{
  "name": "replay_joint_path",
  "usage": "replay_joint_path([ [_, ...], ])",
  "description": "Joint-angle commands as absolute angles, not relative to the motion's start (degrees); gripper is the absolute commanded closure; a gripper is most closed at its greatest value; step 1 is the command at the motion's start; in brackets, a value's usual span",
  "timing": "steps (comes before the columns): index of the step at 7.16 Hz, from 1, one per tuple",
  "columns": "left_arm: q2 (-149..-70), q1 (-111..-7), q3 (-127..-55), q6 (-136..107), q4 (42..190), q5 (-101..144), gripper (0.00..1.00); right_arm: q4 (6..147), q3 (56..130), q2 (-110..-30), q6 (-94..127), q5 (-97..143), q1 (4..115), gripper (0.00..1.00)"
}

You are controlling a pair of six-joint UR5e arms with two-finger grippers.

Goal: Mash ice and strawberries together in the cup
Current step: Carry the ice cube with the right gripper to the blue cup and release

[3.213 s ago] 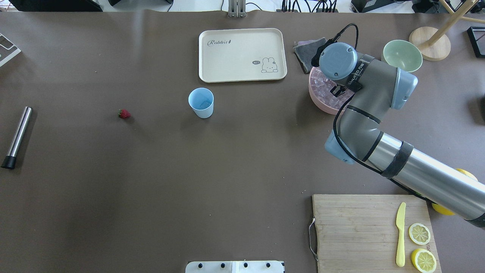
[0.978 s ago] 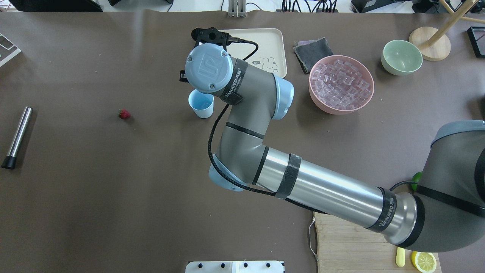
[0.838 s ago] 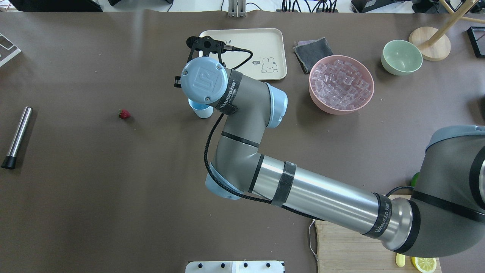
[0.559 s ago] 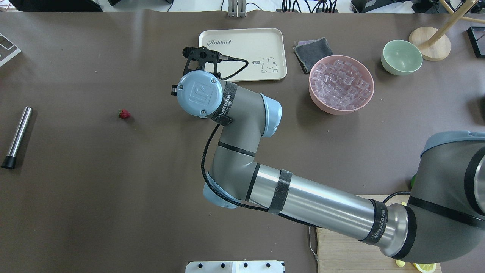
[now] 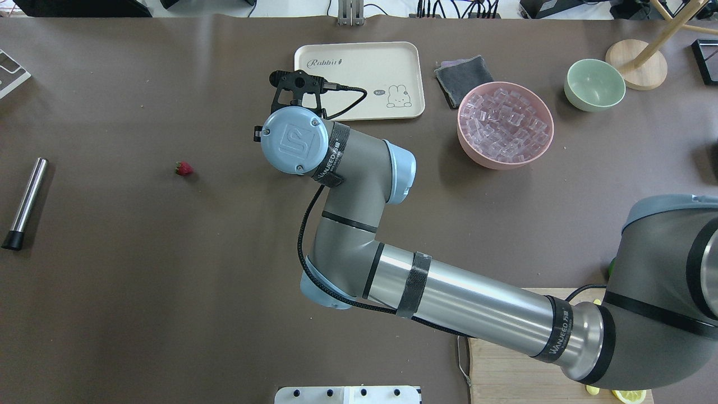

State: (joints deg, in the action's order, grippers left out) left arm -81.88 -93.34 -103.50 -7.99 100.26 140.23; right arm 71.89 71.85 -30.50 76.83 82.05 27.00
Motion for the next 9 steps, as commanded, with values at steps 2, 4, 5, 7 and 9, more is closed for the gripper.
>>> replay_joint_path([
  [2, -82.0, -93.3, -103.8, -8.2, 100.2, 140.2, 0.02, 71.9, 71.7, -30.6, 76.8, 81.7, 27.0, 0.56],
  [4, -82.0, -93.3, -104.2, -8.2, 100.2, 140.3, 0.02, 71.9, 71.7, -30.6, 76.8, 81.6, 27.0, 0.56],
  [5, -82.0, -93.3, -104.2, -8.2, 100.2, 140.3, 0.02, 72.1, 71.8, -30.5, 76.8, 81.6, 27.0, 0.43],
  [7, -82.0, -93.3, -104.2, -8.3, 100.2, 140.2, 0.02, 72.6, 73.3, -30.6, 75.3, 82.1, 27.2, 0.16],
  [9, -82.3, -93.3, -104.2, -8.3, 100.0, 140.2, 0.02, 73.5, 78.5, -34.5, 72.1, 88.1, 30.2, 0.11],
])
